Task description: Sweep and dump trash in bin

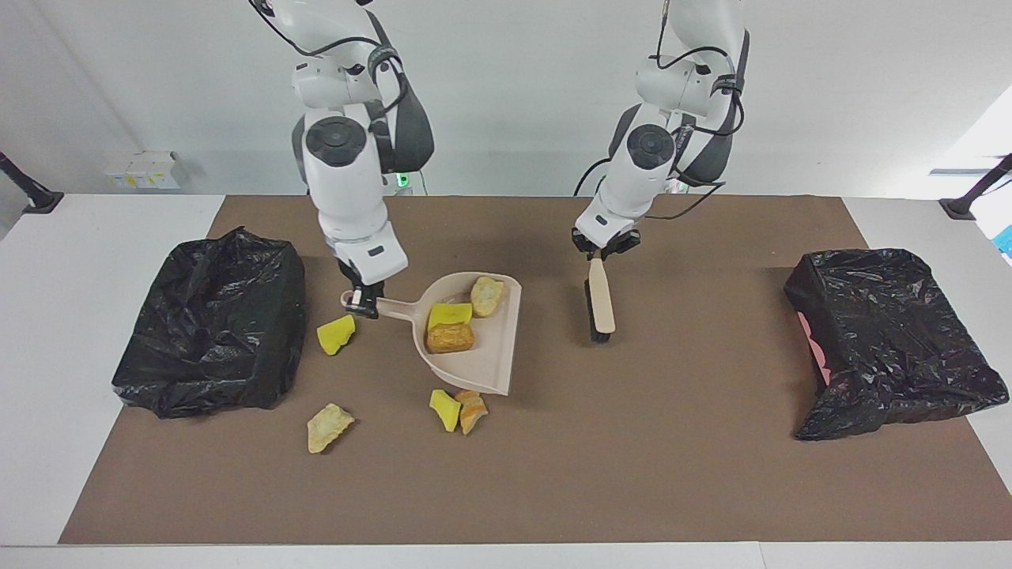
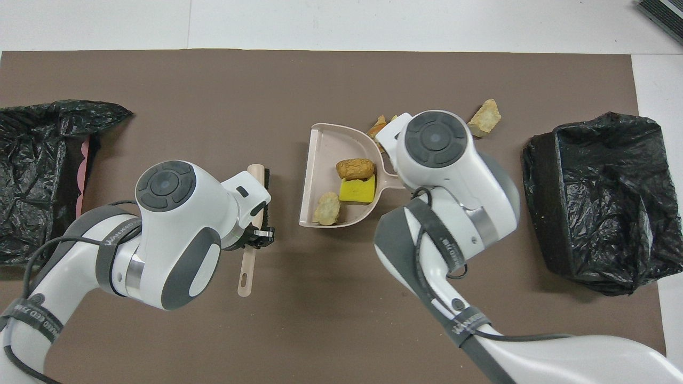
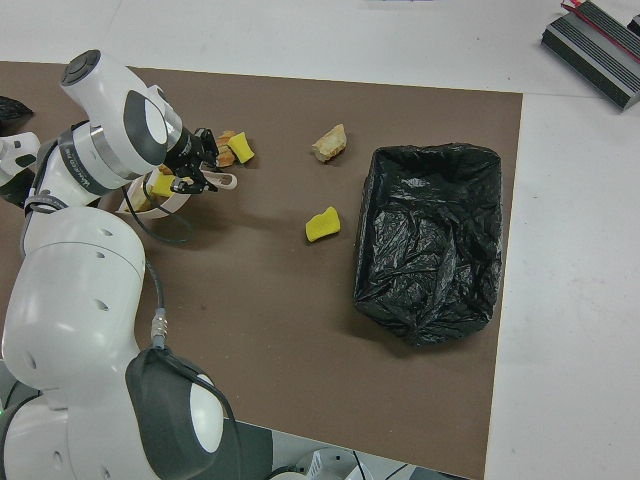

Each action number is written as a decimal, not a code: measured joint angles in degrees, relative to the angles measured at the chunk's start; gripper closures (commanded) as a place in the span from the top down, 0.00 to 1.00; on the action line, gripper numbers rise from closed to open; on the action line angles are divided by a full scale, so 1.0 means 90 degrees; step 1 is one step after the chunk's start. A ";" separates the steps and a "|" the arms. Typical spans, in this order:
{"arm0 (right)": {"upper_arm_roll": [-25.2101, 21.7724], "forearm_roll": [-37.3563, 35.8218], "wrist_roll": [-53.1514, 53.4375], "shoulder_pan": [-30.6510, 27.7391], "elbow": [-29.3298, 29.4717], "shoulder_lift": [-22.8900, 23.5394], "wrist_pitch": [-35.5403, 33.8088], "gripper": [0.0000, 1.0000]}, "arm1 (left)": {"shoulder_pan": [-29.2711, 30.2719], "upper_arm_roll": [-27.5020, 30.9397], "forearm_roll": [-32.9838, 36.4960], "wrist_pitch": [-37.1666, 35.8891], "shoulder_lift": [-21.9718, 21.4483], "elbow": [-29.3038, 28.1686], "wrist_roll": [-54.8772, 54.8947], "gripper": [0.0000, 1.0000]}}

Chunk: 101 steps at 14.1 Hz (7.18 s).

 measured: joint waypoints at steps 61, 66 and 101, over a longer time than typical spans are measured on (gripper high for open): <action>0.0181 -0.1911 0.5986 0.0906 0.1005 -0.0150 -0.1738 0.00 | 0.3485 0.0096 0.0767 -0.2948 -0.0406 0.3144 0.3662 1.00; 0.0179 -0.0751 0.8660 0.1473 0.2764 0.1598 -0.1759 0.00 | 0.3485 0.0088 0.0777 -0.2950 -0.0406 0.3140 0.3676 1.00; 0.0308 0.0802 1.1925 0.3125 0.1192 0.0940 -0.1101 1.00 | 0.2708 -0.0088 0.0780 -0.1922 -0.0060 0.2132 0.3538 1.00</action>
